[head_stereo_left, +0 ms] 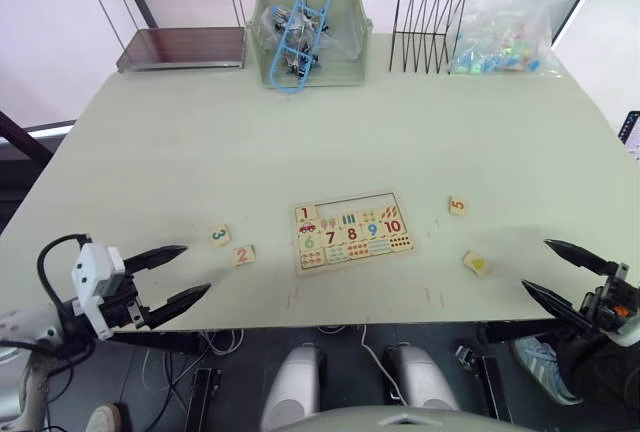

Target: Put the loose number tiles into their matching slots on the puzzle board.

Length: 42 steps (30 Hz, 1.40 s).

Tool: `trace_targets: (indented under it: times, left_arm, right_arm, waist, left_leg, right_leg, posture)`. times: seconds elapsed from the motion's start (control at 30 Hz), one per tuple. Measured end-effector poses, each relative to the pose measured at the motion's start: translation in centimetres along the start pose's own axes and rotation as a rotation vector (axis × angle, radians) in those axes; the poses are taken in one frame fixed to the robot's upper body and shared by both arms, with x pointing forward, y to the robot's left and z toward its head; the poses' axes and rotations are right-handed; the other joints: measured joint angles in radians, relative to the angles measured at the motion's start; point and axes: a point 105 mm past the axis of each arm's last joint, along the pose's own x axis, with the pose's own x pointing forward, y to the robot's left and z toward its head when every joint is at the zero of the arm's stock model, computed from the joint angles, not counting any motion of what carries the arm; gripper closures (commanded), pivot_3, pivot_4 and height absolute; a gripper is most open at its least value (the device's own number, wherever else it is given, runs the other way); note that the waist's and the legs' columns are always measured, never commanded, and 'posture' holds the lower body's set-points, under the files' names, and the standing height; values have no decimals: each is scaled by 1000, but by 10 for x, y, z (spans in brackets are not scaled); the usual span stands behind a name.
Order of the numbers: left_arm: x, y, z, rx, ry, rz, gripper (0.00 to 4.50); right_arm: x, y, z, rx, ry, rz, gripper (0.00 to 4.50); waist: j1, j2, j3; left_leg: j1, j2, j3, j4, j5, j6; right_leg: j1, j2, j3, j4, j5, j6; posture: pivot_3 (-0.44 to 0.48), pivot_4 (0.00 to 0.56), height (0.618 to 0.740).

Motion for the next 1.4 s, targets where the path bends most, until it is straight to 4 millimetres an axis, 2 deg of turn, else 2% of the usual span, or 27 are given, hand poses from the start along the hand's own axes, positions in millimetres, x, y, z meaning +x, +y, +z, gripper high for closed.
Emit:
trace_targets:
  times: [0.13,0.3,0.43,0.8,1.4]
  left_arm:
    - [13,2,-1,55,31,-146,63]
    - [25,6,-5,88,52,-245,63]
    - [35,16,1,131,67,-303,63]
    - [48,23,-4,113,113,-357,63]
    - [49,24,-3,96,120,-371,63]
  right_arm:
    - [1,8,0,5,-9,53,0]
    - [1,14,-1,7,-12,99,0]
    - [2,22,-1,0,-20,168,0]
    - [4,19,3,-28,-26,227,0]
    - [8,18,2,-39,-34,227,0]
  waist:
    - [-1,0,0]
    - [-2,0,0]
    - [-1,0,0]
    - [-4,0,0]
    - [-3,0,0]
  left_leg:
    - [0,0,0,0,0,0]
    - [0,0,0,0,0,0]
    - [0,0,0,0,0,0]
    - [0,0,-1,0,0,0]
    - [0,0,-1,0,0,0]
  right_leg:
    - [0,0,0,0,0,0]
    - [0,1,0,0,0,0]
    - [0,1,0,0,0,0]
    - [0,1,-1,0,3,4]
    - [0,1,0,0,3,4]
  posture:
    - [0,150,740]
    - [0,150,740]
    - [0,150,740]
    - [0,150,740]
    - [0,150,740]
